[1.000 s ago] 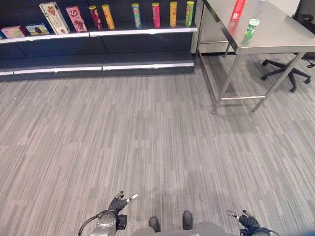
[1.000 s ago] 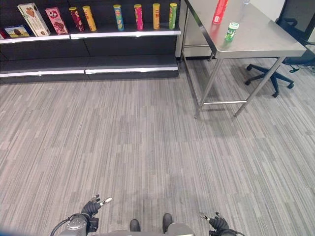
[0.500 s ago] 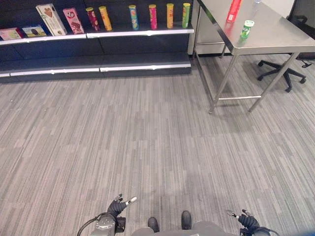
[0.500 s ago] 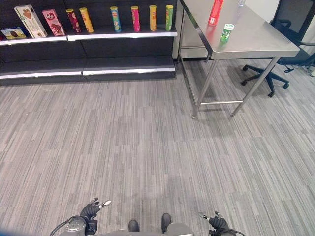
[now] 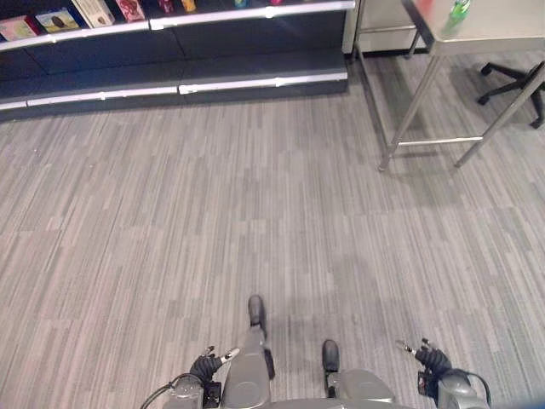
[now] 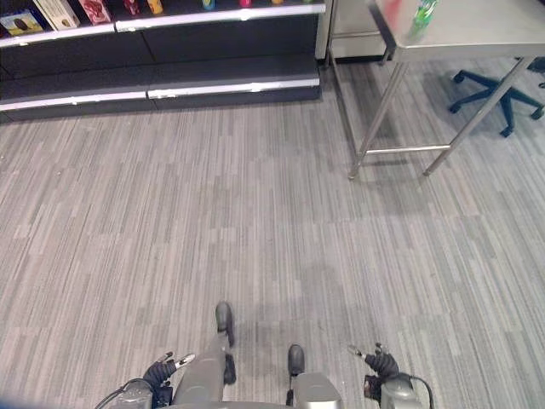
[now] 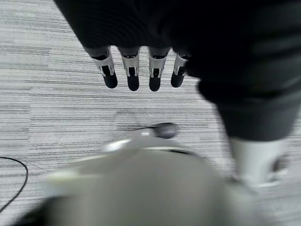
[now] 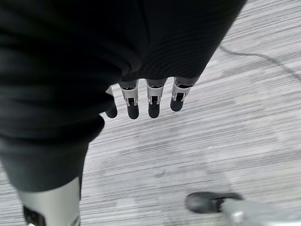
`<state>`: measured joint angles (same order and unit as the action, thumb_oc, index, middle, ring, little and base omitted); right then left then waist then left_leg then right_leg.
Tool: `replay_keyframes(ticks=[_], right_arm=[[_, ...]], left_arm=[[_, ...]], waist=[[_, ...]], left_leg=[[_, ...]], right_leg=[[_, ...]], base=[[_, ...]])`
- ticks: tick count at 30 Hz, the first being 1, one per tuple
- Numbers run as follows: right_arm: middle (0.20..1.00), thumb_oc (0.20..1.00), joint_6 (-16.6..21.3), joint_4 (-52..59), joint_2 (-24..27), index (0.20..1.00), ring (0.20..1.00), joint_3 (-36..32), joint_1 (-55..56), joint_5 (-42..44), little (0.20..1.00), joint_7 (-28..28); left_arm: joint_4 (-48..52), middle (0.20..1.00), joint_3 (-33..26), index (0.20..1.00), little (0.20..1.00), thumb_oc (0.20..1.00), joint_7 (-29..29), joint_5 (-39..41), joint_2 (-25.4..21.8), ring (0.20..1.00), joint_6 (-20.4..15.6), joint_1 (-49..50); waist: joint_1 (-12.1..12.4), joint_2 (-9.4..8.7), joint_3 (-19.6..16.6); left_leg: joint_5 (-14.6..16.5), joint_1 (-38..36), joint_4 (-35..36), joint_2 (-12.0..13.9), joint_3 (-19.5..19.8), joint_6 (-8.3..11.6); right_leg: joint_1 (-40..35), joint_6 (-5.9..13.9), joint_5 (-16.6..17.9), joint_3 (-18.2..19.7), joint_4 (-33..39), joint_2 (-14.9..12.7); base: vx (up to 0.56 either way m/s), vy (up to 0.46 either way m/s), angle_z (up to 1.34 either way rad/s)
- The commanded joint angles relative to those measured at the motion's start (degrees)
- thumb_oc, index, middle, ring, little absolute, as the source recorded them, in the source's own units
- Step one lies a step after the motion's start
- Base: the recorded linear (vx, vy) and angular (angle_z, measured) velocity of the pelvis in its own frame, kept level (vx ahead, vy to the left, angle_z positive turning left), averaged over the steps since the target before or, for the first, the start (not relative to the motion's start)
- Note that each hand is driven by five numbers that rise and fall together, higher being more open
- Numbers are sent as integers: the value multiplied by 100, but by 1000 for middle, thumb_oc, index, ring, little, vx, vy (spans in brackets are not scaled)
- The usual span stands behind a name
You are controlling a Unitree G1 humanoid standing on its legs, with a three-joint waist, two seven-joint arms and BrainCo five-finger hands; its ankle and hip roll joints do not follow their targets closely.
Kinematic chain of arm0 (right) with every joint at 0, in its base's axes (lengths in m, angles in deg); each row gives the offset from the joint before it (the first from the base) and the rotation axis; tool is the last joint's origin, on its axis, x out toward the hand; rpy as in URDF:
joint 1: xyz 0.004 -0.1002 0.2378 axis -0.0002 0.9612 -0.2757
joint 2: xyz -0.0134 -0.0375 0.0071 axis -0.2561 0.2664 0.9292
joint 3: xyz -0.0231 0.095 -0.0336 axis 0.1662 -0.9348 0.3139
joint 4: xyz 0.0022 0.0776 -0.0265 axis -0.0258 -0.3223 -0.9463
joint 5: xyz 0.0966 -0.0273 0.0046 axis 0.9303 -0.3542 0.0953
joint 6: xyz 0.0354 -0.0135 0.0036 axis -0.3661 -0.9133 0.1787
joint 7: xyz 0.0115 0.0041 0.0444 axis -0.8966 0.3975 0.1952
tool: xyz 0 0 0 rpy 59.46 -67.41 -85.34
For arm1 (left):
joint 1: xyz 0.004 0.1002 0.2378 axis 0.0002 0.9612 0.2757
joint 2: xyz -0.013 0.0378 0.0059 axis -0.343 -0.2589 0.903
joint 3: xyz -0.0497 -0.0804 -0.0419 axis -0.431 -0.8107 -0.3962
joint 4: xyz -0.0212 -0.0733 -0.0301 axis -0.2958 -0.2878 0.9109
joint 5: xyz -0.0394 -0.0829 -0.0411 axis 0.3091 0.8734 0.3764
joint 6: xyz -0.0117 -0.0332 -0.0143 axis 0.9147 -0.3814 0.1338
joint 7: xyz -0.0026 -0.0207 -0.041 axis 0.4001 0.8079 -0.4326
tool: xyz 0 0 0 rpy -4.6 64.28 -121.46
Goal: Put the goods on the table back onto the shelves and tidy them up.
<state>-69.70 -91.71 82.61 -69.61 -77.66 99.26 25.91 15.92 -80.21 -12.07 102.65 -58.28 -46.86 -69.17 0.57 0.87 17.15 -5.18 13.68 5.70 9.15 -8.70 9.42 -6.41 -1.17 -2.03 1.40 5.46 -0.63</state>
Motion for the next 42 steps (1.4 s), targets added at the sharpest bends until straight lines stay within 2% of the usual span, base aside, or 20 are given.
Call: replay_keyframes(ticks=[1, 3, 4, 5, 6, 8, 10, 12, 13, 14, 19, 23, 24, 27, 31, 33, 35, 37, 39, 42], right_arm=[[1000, 1000, 113, 177, 71, 1000, 1000, 136, 335, -77, 1000, 26], [1000, 1000, 110, 132, 65, 1000, 1000, 129, 306, -65, 1000, 36], [1000, 1000, 95, 112, 74, 1000, 1000, 95, 284, -57, 1000, 25], [1000, 1000, 104, 135, 87, 1000, 1000, 43, 236, 6, 1000, 14], [1000, 1000, 104, 134, 89, 1000, 1000, 42, 234, 6, 1000, 14], [1000, 1000, 120, 160, 98, 1000, 1000, -18, 148, 75, 1000, -48], [1000, 1000, 135, 262, 87, 1000, 1000, -74, 149, 114, 1000, -83], [1000, 1000, 125, 295, 110, 1000, 1000, -78, 150, 120, 1000, -88], [1000, 1000, 126, 371, 123, 1000, 1000, -78, 156, 134, 1000, -95], [1000, 1000, 125, 389, 126, 1000, 1000, -85, 123, 136, 1000, -114], [1000, 1000, 77, 478, 86, 1000, 1000, -151, 150, 84, 1000, -116], [1000, 1000, 83, 370, 110, 1000, 1000, -159, 257, 41, 1000, -71], [1000, 1000, 98, 349, 118, 1000, 1000, -163, 314, 57, 1000, -64], [1000, 1000, 137, 202, 192, 1000, 1000, -168, 339, 171, 1000, -70], [1000, 1000, 149, 228, 375, 1000, 1000, -121, 282, 228, 1000, -97], [1000, 1000, 119, 190, 429, 1000, 1000, -72, 174, 226, 1000, -137], [1000, 1000, 125, 276, 424, 1000, 1000, 49, 149, 188, 1000, -103], [1000, 1000, 149, 346, 436, 1000, 1000, 132, 150, 140, 1000, -90], [1000, 1000, 162, 331, 452, 1000, 1000, 185, 133, 62, 1000, -107], [1000, 1000, 151, 235, 420, 1000, 1000, 216, 160, -54, 1000, -93]], left_arm=[[8, 1000, -50, 1000, 1000, 1000, -36, -148, -310, 1000, -69, 148], [17, 1000, -27, 1000, 1000, 1000, -35, -166, -338, 1000, -62, 107], [54, 1000, -2, 1000, 1000, 1000, -36, -188, -355, 1000, -53, 75], [169, 1000, 73, 1000, 1000, 1000, -27, -174, -432, 1000, -54, -36], [168, 1000, 73, 1000, 1000, 1000, -27, -174, -430, 1000, -53, -38], [259, 1000, 145, 1000, 1000, 1000, -76, -173, -483, 1000, -57, -148], [362, 1000, 210, 1000, 1000, 1000, -108, -174, -542, 1000, -55, -242], [506, 1000, 261, 1000, 1000, 1000, -128, -131, -554, 1000, -96, -350], [652, 1000, 317, 1000, 1000, 1000, -133, -84, -566, 1000, -136, -429], [718, 1000, 358, 1000, 1000, 1000, -146, -76, -559, 1000, -160, -481], [844, 1000, 402, 1000, 1000, 1000, -114, -313, -526, 1000, -209, -646], [738, 1000, 440, 1000, 1000, 1000, -56, -534, -485, 1000, -218, -583], [693, 1000, 469, 1000, 1000, 1000, -49, -539, -446, 1000, -205, -546], [578, 1000, 409, 1000, 1000, 1000, -65, -436, -361, 1000, -225, -552], [684, 1000, 436, 1000, 1000, 1000, -118, -325, -352, 1000, -208, -503], [719, 1000, 432, 1000, 1000, 1000, -174, -254, -375, 1000, -194, -541], [771, 1000, 437, 1000, 1000, 1000, -167, -244, -368, 1000, -201, -493], [743, 1000, 427, 1000, 1000, 1000, -170, -306, -370, 1000, -198, -416], [717, 1000, 453, 1000, 1000, 1000, -168, -342, -353, 1000, -194, -396], [641, 1000, 452, 1000, 1000, 1000, -153, -337, -337, 1000, -198, -397]], waist=[[37, -273, -612], [54, -336, -646], [48, -366, -638], [-40, -399, -540], [-27, -380, -550], [-168, -281, -423], [-318, -141, -318], [-491, 6, -248], [-639, 46, -133], [-712, 47, -92], [-1096, -110, -52], [-1121, -145, -149], [-1207, -168, -196], [-1345, -76, -312], [-1172, -140, -241], [-1018, -252, -144], [-755, -278, -117], [-605, -242, -116], [-440, -99, -116], [-412, -23, -148]], left_leg=[[-703, 227, -340, -309, -232, -458], [-572, 127, -404, -400, -269, -528], [-427, 10, -486, -510, -324, -627], [-99, -250, -634, -741, -358, -849], [-100, -232, -642, -716, -364, -846], [151, -624, -629, -824, -415, -1036], [343, -1060, -503, -881, -451, -1166], [512, -1382, -413, -852, -391, -1125], [689, -1626, -431, -847, -330, -1059], [791, -1763, -409, -851, -302, -1000], [1381, -2705, -209, -890, -259, -607], [1760, -3167, -224, -817, -300, -471], [1794, -3195, -387, -748, -215, -446], [1257, -3001, -1476, -408, -126, -155], [76, -1850, -4474, -202, 146, 37], [182, -1367, -4955, -242, 13, -88], [451, -821, -4054, -101, -238, -279], [421, -659, -2595, -146, -227, -376], [-61, -657, -1141, -176, 76, -284], [-184, -758, -609, -249, 331, -223]], right_leg=[[-1084, 807, -1037, -138, -391, -423], [-968, 918, -920, -88, -798, -564], [-829, 1036, -637, -68, -1262, -671], [-353, 1139, 175, -11, -2564, -856], [-334, 1135, 194, 2, -2556, -835], [234, 1071, 868, -160, -3736, -981], [776, 1039, 1038, -455, -4621, -1184], [1230, 899, 568, -936, -4365, -1273], [1545, 867, 126, -1297, -3674, -1322], [1678, 886, 63, -1471, -3134, -1319], [2104, 1352, 782, -2129, -301, -1201], [2009, 1362, 885, -2611, -149, -1171], [1961, 1287, 1007, -2432, -220, -1120], [1668, 1082, 980, -2045, -236, -831], [876, 525, 466, -1851, -108, -479], [584, 421, 287, -1681, -60, -449], [250, 448, 73, -1447, -46, -377], [107, 554, -46, -1250, -46, -345], [-163, 604, -219, -1113, -46, -197], [-313, 599, -314, -965, -46, -70]], base=[[471, 188, -94], [380, 135, -77], [498, 223, -67], [337, 175, -58], [298, 190, -43], [247, 202, 13], [357, 234, 19], [504, 83, 13], [567, -73, 3], [520, -140, -5], [506, -197, 41], [473, -207, 46], [508, -279, 26], [474, -310, 58], [322, -323, -24], [357, -232, -68], [453, -77, -89], [353, 92, -50], [374, 96, -66], [262, 38, -75]])
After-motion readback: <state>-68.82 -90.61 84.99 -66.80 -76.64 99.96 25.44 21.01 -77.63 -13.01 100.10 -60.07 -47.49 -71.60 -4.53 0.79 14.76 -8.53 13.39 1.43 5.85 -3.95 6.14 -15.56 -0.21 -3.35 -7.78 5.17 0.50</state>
